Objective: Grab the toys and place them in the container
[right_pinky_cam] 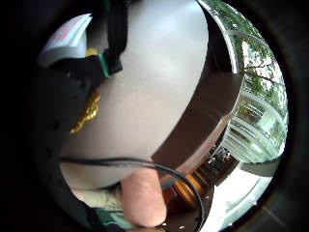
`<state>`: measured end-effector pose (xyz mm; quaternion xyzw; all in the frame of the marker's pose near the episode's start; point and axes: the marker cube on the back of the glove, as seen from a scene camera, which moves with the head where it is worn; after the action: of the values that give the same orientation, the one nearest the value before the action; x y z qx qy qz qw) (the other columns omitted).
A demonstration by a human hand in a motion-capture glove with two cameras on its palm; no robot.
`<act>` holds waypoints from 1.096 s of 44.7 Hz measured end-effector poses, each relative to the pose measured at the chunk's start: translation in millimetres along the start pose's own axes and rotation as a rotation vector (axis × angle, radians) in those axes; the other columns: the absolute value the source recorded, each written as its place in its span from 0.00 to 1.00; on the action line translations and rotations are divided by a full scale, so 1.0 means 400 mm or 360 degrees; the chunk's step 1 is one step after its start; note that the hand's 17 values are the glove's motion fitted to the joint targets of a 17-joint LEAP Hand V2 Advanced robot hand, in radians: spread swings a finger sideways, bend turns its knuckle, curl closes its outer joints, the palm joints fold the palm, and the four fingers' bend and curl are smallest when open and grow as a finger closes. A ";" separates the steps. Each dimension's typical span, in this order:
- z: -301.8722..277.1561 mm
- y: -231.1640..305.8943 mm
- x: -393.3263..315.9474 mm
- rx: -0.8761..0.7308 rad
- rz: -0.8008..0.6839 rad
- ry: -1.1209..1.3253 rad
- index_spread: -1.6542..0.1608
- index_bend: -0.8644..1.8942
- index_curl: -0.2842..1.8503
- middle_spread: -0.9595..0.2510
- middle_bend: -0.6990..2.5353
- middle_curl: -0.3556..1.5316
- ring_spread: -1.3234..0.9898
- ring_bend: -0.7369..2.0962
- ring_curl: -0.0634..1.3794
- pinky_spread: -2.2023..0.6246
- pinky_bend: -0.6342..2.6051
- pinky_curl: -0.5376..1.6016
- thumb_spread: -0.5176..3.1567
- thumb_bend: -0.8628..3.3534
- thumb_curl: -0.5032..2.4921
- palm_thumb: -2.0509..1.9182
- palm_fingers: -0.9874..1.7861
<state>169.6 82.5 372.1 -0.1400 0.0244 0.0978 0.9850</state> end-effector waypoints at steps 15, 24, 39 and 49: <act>-0.029 -0.024 -0.024 0.0018 0.0004 0.0039 0.77 0.51 0.34 0.63 0.35 0.41 0.46 0.52 0.36 0.70 0.49 0.41 0.44 0.24 0.35 0.64 0.65; -0.181 0.018 -0.078 -0.0132 -0.0097 0.0186 0.78 0.57 0.40 0.58 0.39 0.46 0.41 0.54 0.42 0.68 0.51 0.43 0.38 0.24 0.39 0.66 0.68; -0.663 0.110 -0.254 0.0154 -0.0216 0.0028 0.79 0.61 0.48 0.54 0.43 0.54 0.37 0.57 0.47 0.67 0.54 0.46 0.33 0.22 0.42 0.66 0.64; -0.900 0.174 -0.499 0.0401 -0.0357 -0.0045 0.79 0.62 0.52 0.52 0.44 0.58 0.36 0.59 0.51 0.67 0.56 0.47 0.31 0.21 0.44 0.67 0.62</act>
<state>-47.2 9.9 22.8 -0.0159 0.0069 -0.0145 0.9997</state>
